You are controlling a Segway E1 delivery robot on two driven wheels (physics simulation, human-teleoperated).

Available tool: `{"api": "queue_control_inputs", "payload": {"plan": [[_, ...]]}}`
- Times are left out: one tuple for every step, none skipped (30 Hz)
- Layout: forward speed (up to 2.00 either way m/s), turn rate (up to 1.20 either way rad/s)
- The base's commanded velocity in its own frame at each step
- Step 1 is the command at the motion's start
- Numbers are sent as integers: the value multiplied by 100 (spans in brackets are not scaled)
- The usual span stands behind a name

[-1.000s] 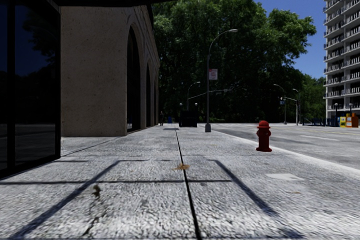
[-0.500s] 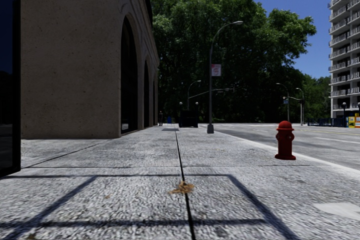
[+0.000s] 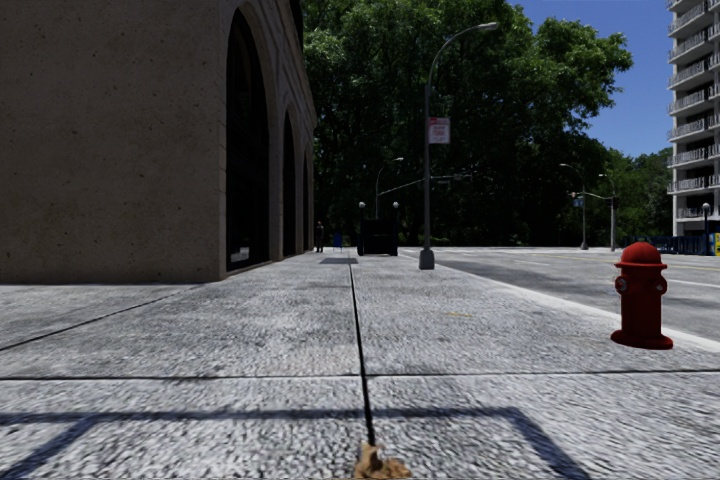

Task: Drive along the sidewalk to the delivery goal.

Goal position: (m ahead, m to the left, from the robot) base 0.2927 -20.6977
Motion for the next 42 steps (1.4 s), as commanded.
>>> {"api": "queue_control_inputs", "payload": {"plan": [[200,0],[200,0],[200,0],[200,0],[200,0],[200,0],[200,0],[200,0],[200,0],[200,0],[200,0],[200,0],[200,0],[200,0],[200,0],[200,0],[200,0],[200,0],[200,7],[200,14],[200,16],[200,17],[200,17],[200,22],[200,26],[200,27],[200,27],[200,28],[200,28],[200,28],[200,28],[200,28],[200,22],[200,5],[200,0],[200,0],[200,0],[200,0],[200,0],[200,0],[200,0],[200,0]]}}
